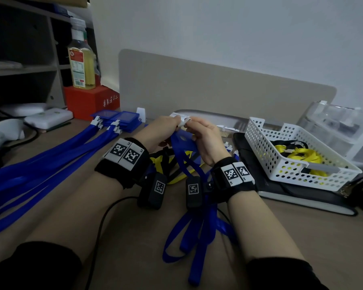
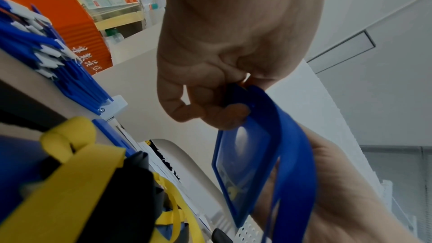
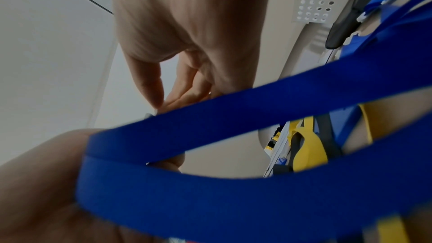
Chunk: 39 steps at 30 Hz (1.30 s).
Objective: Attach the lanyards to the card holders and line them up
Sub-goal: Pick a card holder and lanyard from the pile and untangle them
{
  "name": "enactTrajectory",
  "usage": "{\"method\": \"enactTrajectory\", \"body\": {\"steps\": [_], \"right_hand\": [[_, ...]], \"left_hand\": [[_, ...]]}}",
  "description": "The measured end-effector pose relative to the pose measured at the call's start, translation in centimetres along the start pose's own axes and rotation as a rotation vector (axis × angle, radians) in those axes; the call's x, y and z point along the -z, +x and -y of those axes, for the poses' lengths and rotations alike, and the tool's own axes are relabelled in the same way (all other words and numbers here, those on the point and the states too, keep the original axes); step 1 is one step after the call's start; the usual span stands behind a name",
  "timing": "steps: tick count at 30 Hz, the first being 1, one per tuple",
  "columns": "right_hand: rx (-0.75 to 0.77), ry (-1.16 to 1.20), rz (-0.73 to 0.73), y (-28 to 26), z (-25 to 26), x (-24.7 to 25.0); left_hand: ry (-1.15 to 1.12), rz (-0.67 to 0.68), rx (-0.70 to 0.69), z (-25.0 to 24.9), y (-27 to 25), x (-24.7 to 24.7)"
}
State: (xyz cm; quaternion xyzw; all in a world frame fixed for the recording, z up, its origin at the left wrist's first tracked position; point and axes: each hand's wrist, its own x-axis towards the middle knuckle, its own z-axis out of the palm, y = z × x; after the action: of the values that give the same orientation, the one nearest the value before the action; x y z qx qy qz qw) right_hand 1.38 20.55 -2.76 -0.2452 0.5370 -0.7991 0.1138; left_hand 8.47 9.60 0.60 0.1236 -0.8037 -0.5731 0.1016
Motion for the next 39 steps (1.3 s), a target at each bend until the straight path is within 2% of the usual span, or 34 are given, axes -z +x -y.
{"method": "enactTrajectory", "body": {"steps": [10, 20, 25, 28, 31, 39], "right_hand": [[0.024, -0.234, -0.031, 0.6, -0.6, 0.6], [0.026, -0.167, -0.157, 0.5, -0.4, -0.2], [0.094, -0.153, -0.257, 0.8, -0.3, 0.3], [0.132, -0.135, -0.319, 0.9, -0.1, 1.2], [0.148, -0.106, -0.322, 0.7, -0.1, 1.7], [0.229, -0.160, -0.460, 1.3, -0.6, 2.4]], "left_hand": [[0.016, 0.002, 0.024, 0.3, 0.3, -0.2], [-0.023, 0.030, 0.007, 0.7, 0.9, -0.9], [0.069, -0.063, -0.093, 1.2, 1.2, 0.3], [0.017, -0.192, -0.177, 1.7, 1.9, 1.7], [-0.057, -0.291, -0.248, 1.8, 2.4, 2.8], [-0.156, -0.333, -0.236, 2.1, 3.2, 4.5]]}}
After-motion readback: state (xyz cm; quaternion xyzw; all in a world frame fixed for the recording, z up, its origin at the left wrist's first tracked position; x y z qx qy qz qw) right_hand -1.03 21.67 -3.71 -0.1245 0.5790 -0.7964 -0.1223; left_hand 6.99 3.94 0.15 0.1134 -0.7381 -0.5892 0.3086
